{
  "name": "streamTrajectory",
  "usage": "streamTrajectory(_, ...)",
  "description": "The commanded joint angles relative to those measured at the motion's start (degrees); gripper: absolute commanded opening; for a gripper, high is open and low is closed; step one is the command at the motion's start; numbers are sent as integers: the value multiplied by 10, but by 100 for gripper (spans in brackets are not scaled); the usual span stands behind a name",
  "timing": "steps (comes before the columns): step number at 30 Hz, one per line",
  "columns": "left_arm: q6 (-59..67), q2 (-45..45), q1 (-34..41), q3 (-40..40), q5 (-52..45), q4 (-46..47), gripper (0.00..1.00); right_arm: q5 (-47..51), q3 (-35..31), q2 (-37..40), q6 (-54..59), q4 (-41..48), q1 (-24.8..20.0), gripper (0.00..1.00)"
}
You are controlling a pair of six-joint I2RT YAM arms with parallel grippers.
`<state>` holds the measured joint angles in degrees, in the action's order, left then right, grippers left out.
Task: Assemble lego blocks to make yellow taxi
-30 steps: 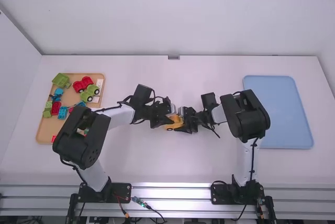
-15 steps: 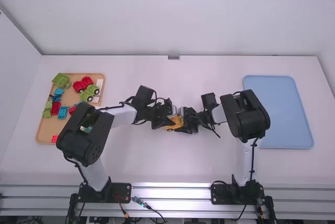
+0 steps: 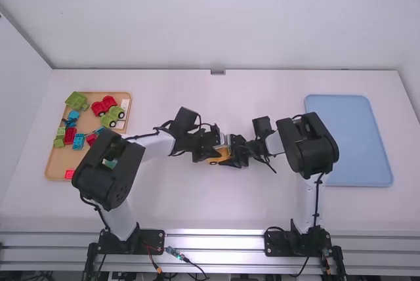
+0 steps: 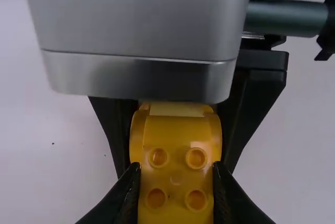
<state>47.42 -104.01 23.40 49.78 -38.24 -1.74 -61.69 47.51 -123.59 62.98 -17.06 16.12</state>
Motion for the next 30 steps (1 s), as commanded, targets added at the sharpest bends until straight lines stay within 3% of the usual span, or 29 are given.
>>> streamTrajectory(1, -16, -18, 20, -18, 34, 21, 2, -2, 9, -7, -1, -5, 5, 49)
streamTrajectory(12, -17, -18, 17, -34, 44, 12, 3, -2, 5, -7, -1, -7, 0, 49)
streamTrajectory(13, -17, -18, 17, -33, 44, 11, 14, -1, 6, -7, -1, -5, 0, 49)
streamTrajectory(15, -18, -17, 19, -29, 47, 10, 52, 0, 8, -7, -2, -3, 0, 49)
streamTrajectory(16, -20, -16, 20, -23, 47, 14, 99, 0, 9, -7, -2, -2, 0, 49)
streamTrajectory(22, -48, 26, -3, -3, 74, 33, 99, 1, 5, -7, -1, -7, 0, 49)
streamTrajectory(30, -32, 183, -119, -42, -17, 41, 99, 2, 4, -7, -1, -5, -3, 52)
